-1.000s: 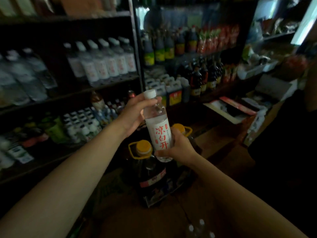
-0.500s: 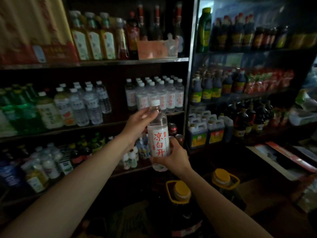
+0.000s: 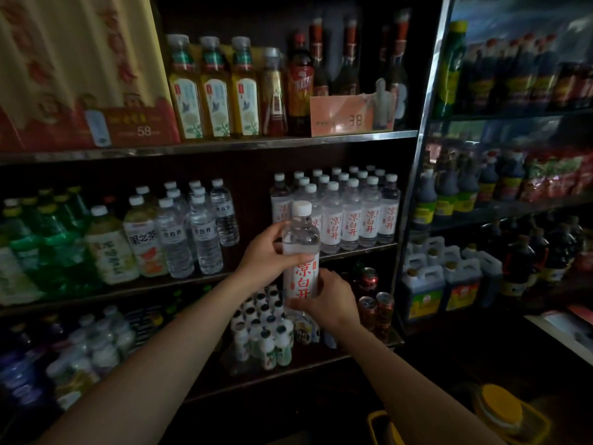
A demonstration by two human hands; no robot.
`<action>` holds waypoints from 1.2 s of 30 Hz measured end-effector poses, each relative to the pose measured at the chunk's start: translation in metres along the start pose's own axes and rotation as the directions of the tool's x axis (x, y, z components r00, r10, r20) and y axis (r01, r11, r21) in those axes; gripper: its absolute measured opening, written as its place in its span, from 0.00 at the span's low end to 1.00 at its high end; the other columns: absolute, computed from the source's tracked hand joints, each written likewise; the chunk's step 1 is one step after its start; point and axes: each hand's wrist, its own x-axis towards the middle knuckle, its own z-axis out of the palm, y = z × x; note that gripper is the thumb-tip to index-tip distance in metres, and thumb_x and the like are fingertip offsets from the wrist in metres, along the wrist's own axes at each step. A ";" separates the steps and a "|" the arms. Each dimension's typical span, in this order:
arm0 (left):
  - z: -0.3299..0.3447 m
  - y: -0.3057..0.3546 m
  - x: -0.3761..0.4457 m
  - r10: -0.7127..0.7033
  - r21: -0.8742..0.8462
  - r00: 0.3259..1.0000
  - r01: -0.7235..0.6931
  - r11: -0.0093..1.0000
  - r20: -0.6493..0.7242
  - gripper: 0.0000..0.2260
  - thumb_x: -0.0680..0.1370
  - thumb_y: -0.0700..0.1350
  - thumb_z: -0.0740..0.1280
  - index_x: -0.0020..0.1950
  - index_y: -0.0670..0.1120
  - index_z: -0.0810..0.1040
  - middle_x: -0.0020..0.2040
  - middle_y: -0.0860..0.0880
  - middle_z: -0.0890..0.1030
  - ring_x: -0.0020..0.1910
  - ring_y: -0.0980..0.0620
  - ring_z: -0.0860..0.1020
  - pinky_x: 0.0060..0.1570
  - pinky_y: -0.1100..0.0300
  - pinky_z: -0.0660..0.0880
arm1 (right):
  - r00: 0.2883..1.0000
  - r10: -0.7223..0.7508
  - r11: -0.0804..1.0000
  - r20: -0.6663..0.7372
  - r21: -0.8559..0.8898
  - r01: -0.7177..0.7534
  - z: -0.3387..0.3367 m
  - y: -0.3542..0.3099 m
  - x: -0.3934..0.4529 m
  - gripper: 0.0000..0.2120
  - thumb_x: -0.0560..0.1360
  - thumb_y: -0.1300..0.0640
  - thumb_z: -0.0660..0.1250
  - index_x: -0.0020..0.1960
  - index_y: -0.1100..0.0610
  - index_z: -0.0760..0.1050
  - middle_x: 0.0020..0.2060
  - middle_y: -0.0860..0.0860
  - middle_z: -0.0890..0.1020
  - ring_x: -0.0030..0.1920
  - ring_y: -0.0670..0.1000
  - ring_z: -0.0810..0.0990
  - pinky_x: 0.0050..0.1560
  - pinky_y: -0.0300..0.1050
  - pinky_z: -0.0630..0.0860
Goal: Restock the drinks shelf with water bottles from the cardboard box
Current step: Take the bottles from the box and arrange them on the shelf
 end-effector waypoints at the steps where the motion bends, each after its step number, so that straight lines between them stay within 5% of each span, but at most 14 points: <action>1: -0.004 -0.006 0.010 0.002 0.015 1.000 -0.002 1.000 -0.007 0.30 0.66 0.42 0.78 0.65 0.50 0.71 0.57 0.56 0.79 0.53 0.63 0.78 0.49 0.67 0.76 | 1.000 0.002 1.000 0.002 -0.012 -0.002 0.006 0.001 0.013 0.30 0.57 0.39 0.78 0.54 0.48 0.76 0.47 0.44 0.77 0.45 0.46 0.78 0.46 0.48 0.79; 7: -0.029 -0.043 0.072 -0.043 0.036 0.998 0.044 0.998 -0.036 0.33 0.67 0.45 0.78 0.69 0.51 0.69 0.60 0.56 0.76 0.57 0.57 0.76 0.52 0.62 0.75 | 1.000 0.010 0.999 0.018 -0.054 -0.009 0.044 0.005 0.089 0.29 0.60 0.41 0.77 0.57 0.49 0.74 0.49 0.45 0.81 0.50 0.48 0.80 0.49 0.51 0.79; 15: -0.058 -0.095 0.137 -0.127 0.025 0.992 0.126 0.992 0.029 0.33 0.69 0.41 0.76 0.72 0.48 0.68 0.59 0.55 0.78 0.46 0.68 0.78 0.43 0.73 0.75 | 0.997 0.062 0.992 0.048 -0.115 -0.056 0.088 0.023 0.165 0.24 0.65 0.49 0.77 0.57 0.54 0.74 0.50 0.48 0.82 0.51 0.50 0.81 0.49 0.45 0.78; 23: -0.054 -0.127 0.191 -0.075 0.043 0.997 0.075 0.996 -0.011 0.30 0.69 0.39 0.75 0.70 0.49 0.70 0.51 0.58 0.78 0.41 0.68 0.78 0.40 0.72 0.75 | 0.994 0.106 0.994 0.010 -0.033 -0.105 0.107 0.032 0.205 0.25 0.68 0.52 0.76 0.54 0.51 0.61 0.47 0.51 0.82 0.48 0.54 0.81 0.43 0.48 0.77; 30: -0.060 -0.133 0.231 -0.048 0.214 0.999 0.049 0.976 -0.009 0.30 0.68 0.43 0.77 0.68 0.49 0.72 0.48 0.59 0.78 0.39 0.66 0.78 0.38 0.75 0.74 | 0.999 0.041 0.992 -0.028 -0.121 -0.045 0.115 0.034 0.235 0.20 0.72 0.54 0.72 0.51 0.55 0.60 0.46 0.57 0.81 0.46 0.58 0.81 0.37 0.46 0.72; 36: -0.067 -0.133 0.265 -0.018 0.384 1.000 0.011 0.923 0.014 0.25 0.68 0.46 0.77 0.63 0.51 0.76 0.47 0.57 0.79 0.38 0.64 0.76 0.42 0.68 0.72 | 0.992 0.081 0.968 -0.093 -0.229 -0.100 0.136 0.025 0.262 0.23 0.77 0.58 0.66 0.64 0.60 0.55 0.51 0.59 0.81 0.49 0.58 0.83 0.46 0.50 0.79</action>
